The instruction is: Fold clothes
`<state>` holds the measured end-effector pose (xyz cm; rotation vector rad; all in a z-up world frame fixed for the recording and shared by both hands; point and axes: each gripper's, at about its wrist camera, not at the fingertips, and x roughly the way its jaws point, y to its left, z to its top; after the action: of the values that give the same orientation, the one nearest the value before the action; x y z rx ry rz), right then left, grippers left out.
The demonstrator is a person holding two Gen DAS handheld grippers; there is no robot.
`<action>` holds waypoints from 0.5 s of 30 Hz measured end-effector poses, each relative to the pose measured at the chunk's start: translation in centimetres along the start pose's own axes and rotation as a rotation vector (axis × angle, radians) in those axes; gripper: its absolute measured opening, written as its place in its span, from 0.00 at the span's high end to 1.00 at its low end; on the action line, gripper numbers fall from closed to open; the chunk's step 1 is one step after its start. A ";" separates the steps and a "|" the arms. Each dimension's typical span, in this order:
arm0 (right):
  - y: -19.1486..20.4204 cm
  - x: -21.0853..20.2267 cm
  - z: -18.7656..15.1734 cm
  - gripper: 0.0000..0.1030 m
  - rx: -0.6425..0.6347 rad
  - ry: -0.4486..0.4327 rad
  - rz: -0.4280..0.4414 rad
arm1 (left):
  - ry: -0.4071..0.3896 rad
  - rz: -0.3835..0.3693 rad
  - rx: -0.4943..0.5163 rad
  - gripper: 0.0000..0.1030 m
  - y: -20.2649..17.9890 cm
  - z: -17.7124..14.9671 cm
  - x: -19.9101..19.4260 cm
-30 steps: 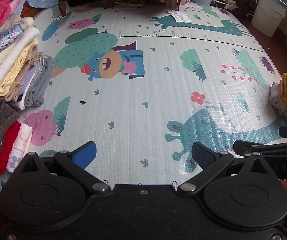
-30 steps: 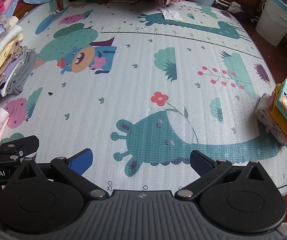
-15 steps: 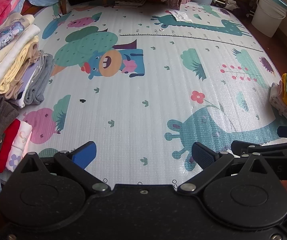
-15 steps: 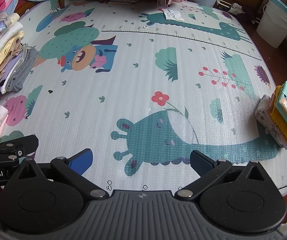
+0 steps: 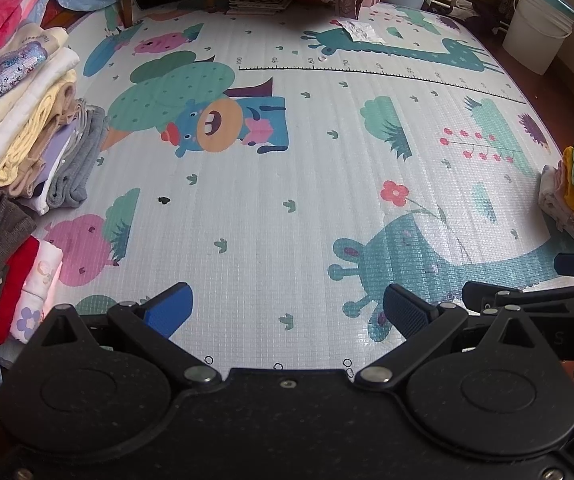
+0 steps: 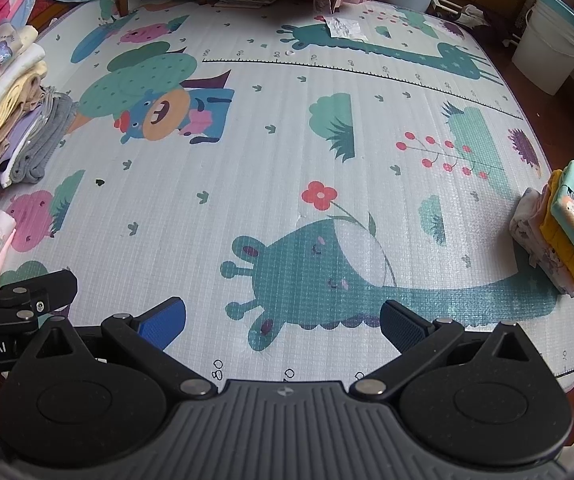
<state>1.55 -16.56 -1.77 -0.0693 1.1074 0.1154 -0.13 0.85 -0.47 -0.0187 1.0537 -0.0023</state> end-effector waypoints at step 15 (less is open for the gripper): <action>0.0 0.1 -0.1 0.00 0.000 0.003 -0.003 | 0.008 0.005 -0.006 0.00 -0.2 0.1 -0.1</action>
<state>1.52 -16.55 -1.85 -0.0717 1.1097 0.1126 -0.08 0.61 -0.37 -0.0211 1.0614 0.0055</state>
